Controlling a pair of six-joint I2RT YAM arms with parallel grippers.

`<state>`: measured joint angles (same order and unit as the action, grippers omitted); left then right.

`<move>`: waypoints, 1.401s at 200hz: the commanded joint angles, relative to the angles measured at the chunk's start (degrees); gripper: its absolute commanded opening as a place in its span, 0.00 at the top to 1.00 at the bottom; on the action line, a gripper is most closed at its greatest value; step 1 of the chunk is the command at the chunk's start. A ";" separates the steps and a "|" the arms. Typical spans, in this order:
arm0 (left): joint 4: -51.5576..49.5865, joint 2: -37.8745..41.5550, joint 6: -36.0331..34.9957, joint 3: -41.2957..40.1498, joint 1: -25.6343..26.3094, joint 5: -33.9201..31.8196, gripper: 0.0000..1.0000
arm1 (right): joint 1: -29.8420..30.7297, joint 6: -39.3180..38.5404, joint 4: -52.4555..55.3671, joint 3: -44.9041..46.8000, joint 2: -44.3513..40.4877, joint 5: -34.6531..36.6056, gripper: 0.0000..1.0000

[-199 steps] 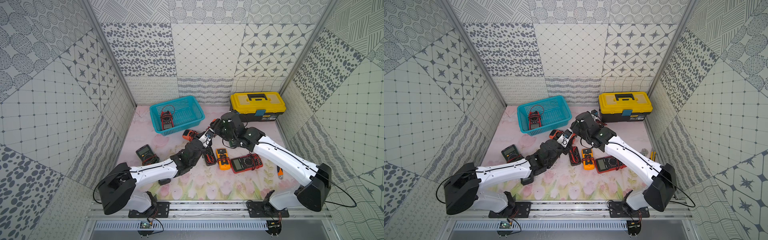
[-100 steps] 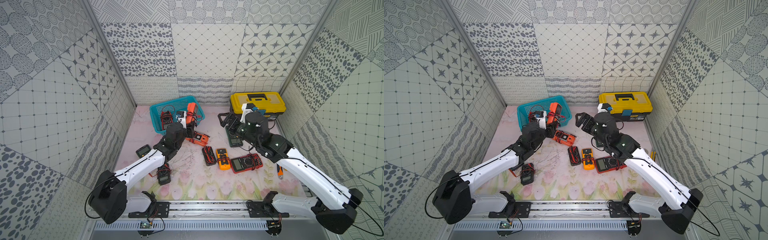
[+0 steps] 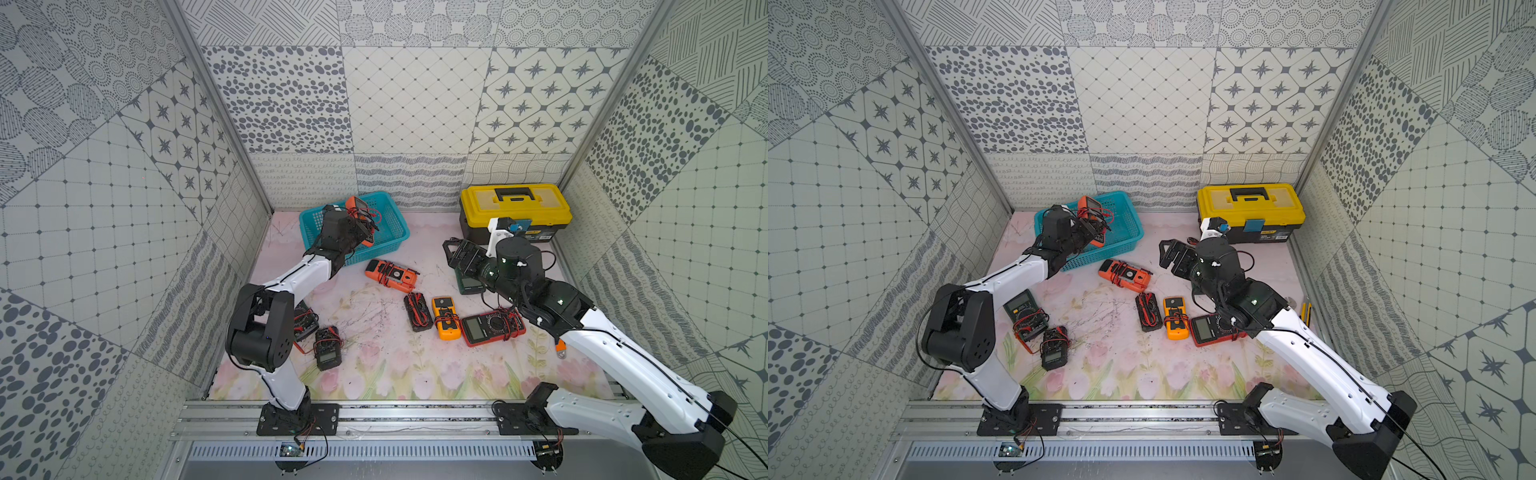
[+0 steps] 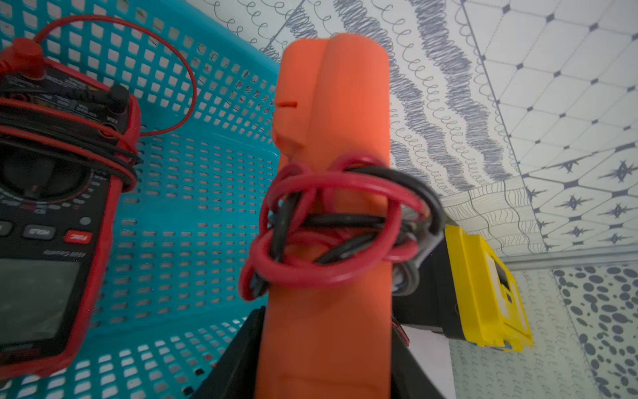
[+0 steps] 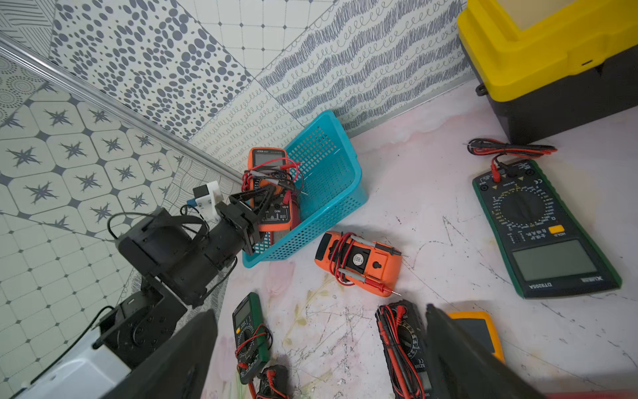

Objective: Put the multimeter into the basket
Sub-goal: Place the multimeter in the basket.

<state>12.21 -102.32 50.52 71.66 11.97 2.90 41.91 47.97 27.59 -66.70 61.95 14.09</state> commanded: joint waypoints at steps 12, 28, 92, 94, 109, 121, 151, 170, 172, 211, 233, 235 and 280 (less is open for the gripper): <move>7.79 -9.36 14.17 11.44 -1.10 6.07 1.00 | -0.28 -0.57 -0.44 1.88 -0.30 -0.59 0.02; 4.91 -12.08 15.92 15.13 -1.16 5.03 1.00 | -0.59 -0.24 -0.35 2.48 -0.65 -0.46 0.02; -5.35 -19.31 24.58 23.89 -0.99 4.63 1.00 | -2.30 0.86 0.00 4.20 -2.27 0.15 0.02; -5.55 -19.49 24.85 24.01 -1.05 4.65 1.00 | -2.35 0.89 0.02 4.27 -2.34 0.20 0.02; -6.56 -20.33 25.72 24.13 -0.99 4.50 1.00 | -2.53 1.15 0.37 4.46 -2.87 0.46 0.02; -7.59 -20.57 25.93 23.99 -1.02 4.21 1.00 | -2.65 1.16 0.44 4.80 -3.44 0.83 0.02; -9.14 -20.28 24.10 23.26 -1.42 2.82 1.00 | -2.88 1.56 0.48 5.83 -4.30 1.28 0.02; -10.47 -20.06 23.80 22.53 -2.30 2.27 1.00 | -2.89 1.90 0.44 6.18 -4.44 1.03 0.02; -10.45 -20.05 23.76 22.38 -2.39 2.22 1.00 | -2.93 1.94 0.44 6.22 -4.33 1.03 0.02; -11.55 -19.31 22.81 19.88 -3.92 1.17 1.00 | -3.01 2.20 -0.27 6.57 -3.91 0.51 0.02; -11.04 -19.05 22.29 18.66 -4.71 0.94 1.00 | -3.02 2.09 -0.69 6.54 -3.51 -0.01 0.02; -11.01 -19.01 22.19 18.62 -4.77 0.90 1.00 | -2.99 2.06 -0.70 6.50 -3.44 0.00 0.02; -11.06 -19.20 20.93 17.67 -5.64 0.93 1.00 | -3.06 2.59 -1.04 6.93 -3.11 -0.55 0.02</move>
<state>-2.44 -122.37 72.93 90.11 7.33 5.39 39.11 49.95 28.91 -60.60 58.57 13.96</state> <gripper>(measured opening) 0.455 0.983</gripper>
